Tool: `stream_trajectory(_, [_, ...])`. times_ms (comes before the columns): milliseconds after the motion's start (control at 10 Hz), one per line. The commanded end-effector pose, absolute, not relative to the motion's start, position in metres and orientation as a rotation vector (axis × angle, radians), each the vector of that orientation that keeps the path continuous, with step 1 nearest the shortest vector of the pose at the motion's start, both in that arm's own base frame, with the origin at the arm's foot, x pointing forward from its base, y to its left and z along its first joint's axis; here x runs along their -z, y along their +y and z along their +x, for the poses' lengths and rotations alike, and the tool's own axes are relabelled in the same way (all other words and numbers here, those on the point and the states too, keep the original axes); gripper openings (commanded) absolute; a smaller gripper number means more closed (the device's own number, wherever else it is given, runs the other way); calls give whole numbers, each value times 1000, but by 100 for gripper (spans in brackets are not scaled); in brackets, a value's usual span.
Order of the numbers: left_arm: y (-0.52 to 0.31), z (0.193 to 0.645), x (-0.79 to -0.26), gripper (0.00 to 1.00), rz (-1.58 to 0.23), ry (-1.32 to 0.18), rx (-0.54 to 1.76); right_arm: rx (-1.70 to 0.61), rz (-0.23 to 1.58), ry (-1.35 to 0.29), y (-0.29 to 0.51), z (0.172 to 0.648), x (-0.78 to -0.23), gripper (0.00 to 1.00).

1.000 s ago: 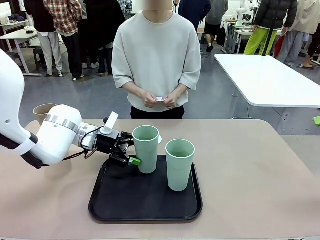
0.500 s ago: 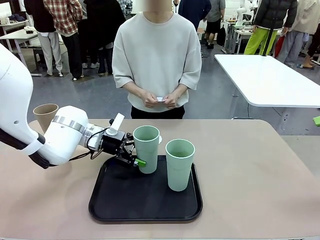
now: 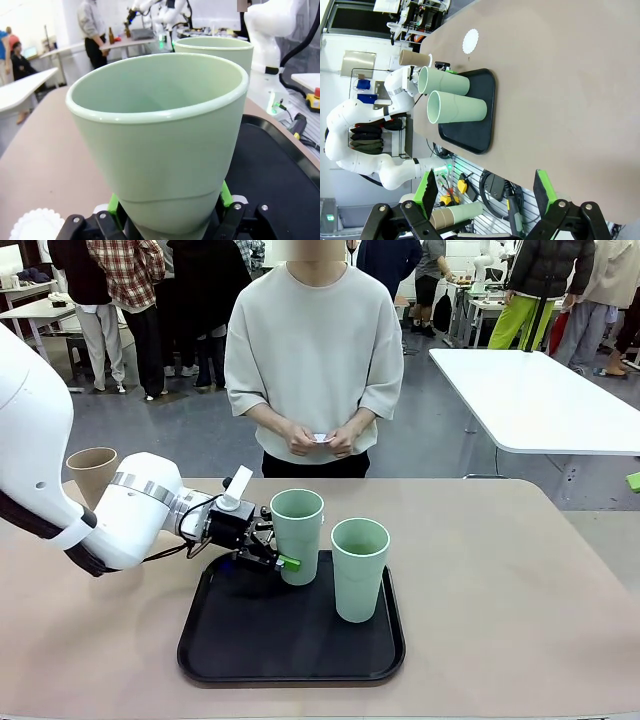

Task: Place coasters on the table and set cups on them.
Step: Take one Reusable plastic cup from the Flat Tray and place it on a coaster set by the human.

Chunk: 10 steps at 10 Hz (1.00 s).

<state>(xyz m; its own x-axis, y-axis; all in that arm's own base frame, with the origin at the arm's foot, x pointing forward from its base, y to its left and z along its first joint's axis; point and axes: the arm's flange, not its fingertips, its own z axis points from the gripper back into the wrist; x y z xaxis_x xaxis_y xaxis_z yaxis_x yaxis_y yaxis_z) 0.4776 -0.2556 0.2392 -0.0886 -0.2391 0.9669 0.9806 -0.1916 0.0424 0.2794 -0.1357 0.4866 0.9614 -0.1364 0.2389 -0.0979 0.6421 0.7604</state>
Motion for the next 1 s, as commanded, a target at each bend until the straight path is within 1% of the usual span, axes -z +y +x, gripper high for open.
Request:
stream_trajectory(0, [-254,479,-237,0,-1124,-1032,1495,17,893,-289,-136,280,-486,100])
stream_trajectory(100, [-253,479,-238,0,-1127,-1031,1494,17,893,-289,-136,280,-486,100])
stream_trajectory(200, [-253,480,-239,27,-1129,-1027,1495,17,893,-289,-136,280,-486,100])
stream_trajectory(300, [-253,479,-239,27,-1130,-1027,1493,17,893,-289,-136,280,-486,100])
stream_trajectory(400, [-252,478,-240,0,-1127,-1029,1498,17,893,-289,-136,280,-486,100])
stream_trajectory(500, [-251,474,-247,0,-1138,-1014,1518,17,893,-289,-136,280,-486,100])
stream_trajectory(600, [-248,468,-266,0,-1167,-1022,1523,17,893,-289,-136,280,-486,100])
stream_trajectory(900, [-238,469,-352,0,-1151,-1012,1540,17,893,-289,-136,280,-486,100])
